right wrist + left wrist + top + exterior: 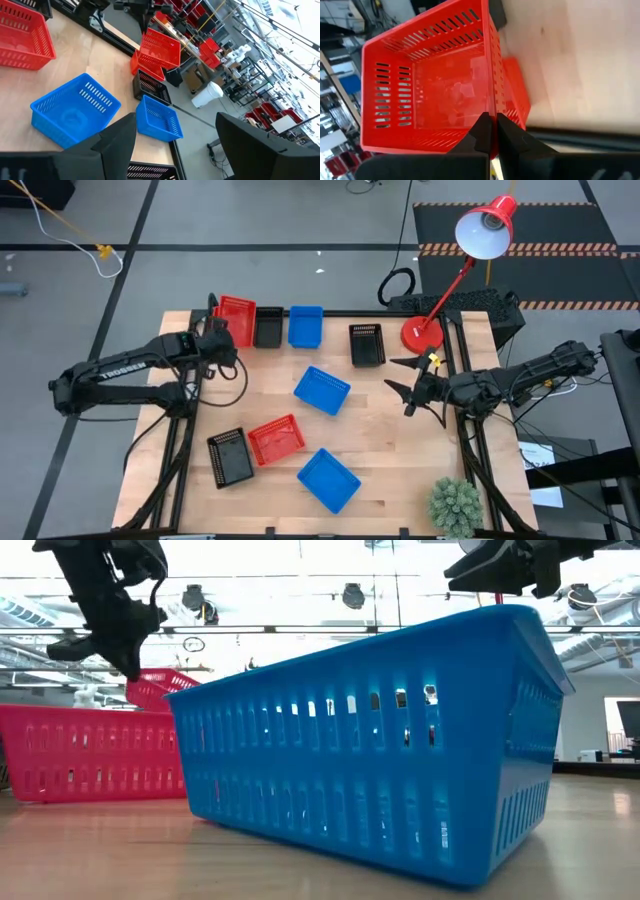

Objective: Stack baskets by color
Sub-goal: Stack the right red bin on top of the top red bin

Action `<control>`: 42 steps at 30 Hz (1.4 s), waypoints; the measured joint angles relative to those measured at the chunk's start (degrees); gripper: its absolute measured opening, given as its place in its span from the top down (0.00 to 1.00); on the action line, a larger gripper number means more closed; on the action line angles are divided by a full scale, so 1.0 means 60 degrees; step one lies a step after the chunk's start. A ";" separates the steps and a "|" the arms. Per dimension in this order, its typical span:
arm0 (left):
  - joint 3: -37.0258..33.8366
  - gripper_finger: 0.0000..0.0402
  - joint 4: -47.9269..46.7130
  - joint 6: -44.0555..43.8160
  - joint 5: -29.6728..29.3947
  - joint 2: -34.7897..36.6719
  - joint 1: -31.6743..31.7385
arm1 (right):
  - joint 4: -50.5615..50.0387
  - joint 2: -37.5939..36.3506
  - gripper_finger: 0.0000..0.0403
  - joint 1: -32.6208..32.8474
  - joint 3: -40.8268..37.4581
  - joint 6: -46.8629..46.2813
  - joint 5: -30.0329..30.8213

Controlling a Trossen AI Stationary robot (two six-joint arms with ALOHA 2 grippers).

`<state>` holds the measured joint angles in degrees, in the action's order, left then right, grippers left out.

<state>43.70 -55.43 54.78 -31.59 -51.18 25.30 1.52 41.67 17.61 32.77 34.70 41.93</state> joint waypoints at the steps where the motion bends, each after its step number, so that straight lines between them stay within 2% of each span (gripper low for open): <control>1: 0.0000 0.98 -0.0002 0.0241 0.0004 -0.0004 0.0179 | 0.0000 0.0000 0.34 0.0000 0.0000 0.0007 0.0000; 7: 0.0000 0.98 0.0021 0.1455 0.0728 -0.0009 0.1444 | -0.0004 0.0000 0.34 0.0000 0.0000 0.0078 0.0000; 13: 0.0000 0.97 0.0499 0.2696 0.0906 -0.0040 0.2519 | -0.0004 0.0000 0.34 0.0000 0.0000 0.0080 0.0000; 17: 0.0000 0.98 0.0815 0.2930 0.1880 -0.0184 0.3059 | 0.0000 0.0000 0.34 -0.0004 0.0000 0.0083 0.0000; 20: 0.0000 0.98 0.0765 0.3111 0.1964 -0.0420 0.3432 | -0.0004 0.0000 0.34 -0.0003 0.0000 0.0083 0.0000; 31: 0.0000 0.97 0.0839 0.3611 0.2338 -0.1212 0.4257 | -0.0004 0.0000 0.34 -0.0004 0.0007 0.0083 0.0000; 42: 0.0000 0.94 0.1010 0.3468 0.2536 -0.1242 0.4290 | -0.0004 0.0000 0.34 -0.0004 0.0007 0.0083 0.0000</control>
<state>43.70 -49.37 75.59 -16.38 -58.63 51.05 1.50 41.67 17.58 32.82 35.20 41.93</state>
